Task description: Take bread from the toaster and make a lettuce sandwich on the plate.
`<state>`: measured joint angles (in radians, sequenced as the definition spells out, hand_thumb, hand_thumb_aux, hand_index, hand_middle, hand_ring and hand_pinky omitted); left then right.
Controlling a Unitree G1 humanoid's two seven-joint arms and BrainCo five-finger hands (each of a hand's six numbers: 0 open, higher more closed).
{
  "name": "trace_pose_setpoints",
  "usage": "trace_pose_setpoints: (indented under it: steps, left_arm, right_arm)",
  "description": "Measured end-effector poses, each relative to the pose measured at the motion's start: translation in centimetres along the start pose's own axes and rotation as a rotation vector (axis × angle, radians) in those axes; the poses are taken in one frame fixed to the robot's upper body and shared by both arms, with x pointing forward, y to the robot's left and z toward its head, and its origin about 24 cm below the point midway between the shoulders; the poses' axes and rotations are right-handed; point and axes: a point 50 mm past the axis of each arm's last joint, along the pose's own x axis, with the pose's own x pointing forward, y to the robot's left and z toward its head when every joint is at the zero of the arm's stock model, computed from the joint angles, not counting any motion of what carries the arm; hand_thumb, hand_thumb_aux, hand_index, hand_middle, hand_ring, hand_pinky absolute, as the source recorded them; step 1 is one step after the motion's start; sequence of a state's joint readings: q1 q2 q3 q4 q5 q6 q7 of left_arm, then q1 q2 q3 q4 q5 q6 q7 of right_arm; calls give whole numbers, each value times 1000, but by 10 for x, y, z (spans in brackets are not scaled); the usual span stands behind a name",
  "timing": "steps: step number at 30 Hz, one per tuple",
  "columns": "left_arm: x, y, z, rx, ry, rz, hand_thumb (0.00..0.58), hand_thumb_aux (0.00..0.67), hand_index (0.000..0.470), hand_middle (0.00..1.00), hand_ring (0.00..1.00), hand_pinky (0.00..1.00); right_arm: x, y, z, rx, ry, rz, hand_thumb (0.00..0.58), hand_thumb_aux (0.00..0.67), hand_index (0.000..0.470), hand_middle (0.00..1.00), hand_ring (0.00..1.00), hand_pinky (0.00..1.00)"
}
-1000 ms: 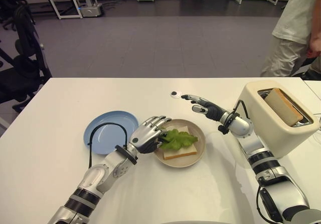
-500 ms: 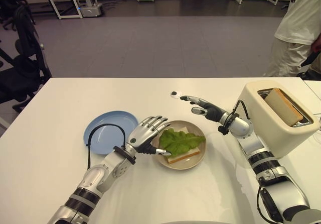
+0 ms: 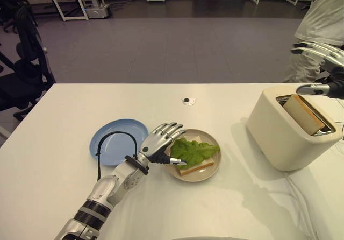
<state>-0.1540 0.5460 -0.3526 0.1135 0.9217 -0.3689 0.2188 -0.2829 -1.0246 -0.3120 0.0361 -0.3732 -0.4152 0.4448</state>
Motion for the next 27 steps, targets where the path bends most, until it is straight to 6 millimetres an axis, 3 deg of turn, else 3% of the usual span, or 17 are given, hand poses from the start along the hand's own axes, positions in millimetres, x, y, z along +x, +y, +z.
trace_pose_setpoints:
  steps: [4,7,8,9,10,13,15,18,24,27]
  left_arm:
    - [0,-1,-1,-3,0,1,0,0,0,0,0,0]
    - [0,-3,-2,-6,-1,0,0,0,0,0,0,0]
    - [0,-3,-2,-6,0,1,0,0,0,0,0,0]
    - [0,-3,-2,-6,0,0,0,0,0,0,0,0]
    - [0,-3,-2,-7,-2,0,0,0,0,0,0,0]
    - [-1,-3,-2,-7,-4,2,0,0,0,0,0,0]
    - [-1,-4,-3,-8,-2,3,0,0,0,0,0,0]
    - [-1,-4,-3,-7,-1,3,0,0,0,0,0,0]
    - [-2,-4,-5,-2,2,2,0,0,0,0,0,0]
    - [-2,-3,-5,-1,3,5,0,0,0,0,0,0]
  right_arm:
    - [-25,30,-40,-14,225,237,0,0,0,0,0,0]
    - [-34,44,-47,3,281,334,14,8,6,0,0,0]
    - [-34,45,-46,5,282,340,294,200,140,0,0,0]
    - [-33,46,-45,4,277,344,464,370,260,0,0,0]
    - [-31,48,-42,3,266,353,498,418,293,0,0,0]
    - [-24,47,-30,8,199,342,493,410,288,0,0,0]
    - [-19,49,-23,22,157,327,516,447,313,0,0,0]
    - [-14,48,-19,21,136,310,580,670,470,0,0,0]
    - [-7,42,-16,45,119,227,580,670,470,0,0,0]
    - [-12,13,-22,173,118,61,580,670,470,0,0,0]
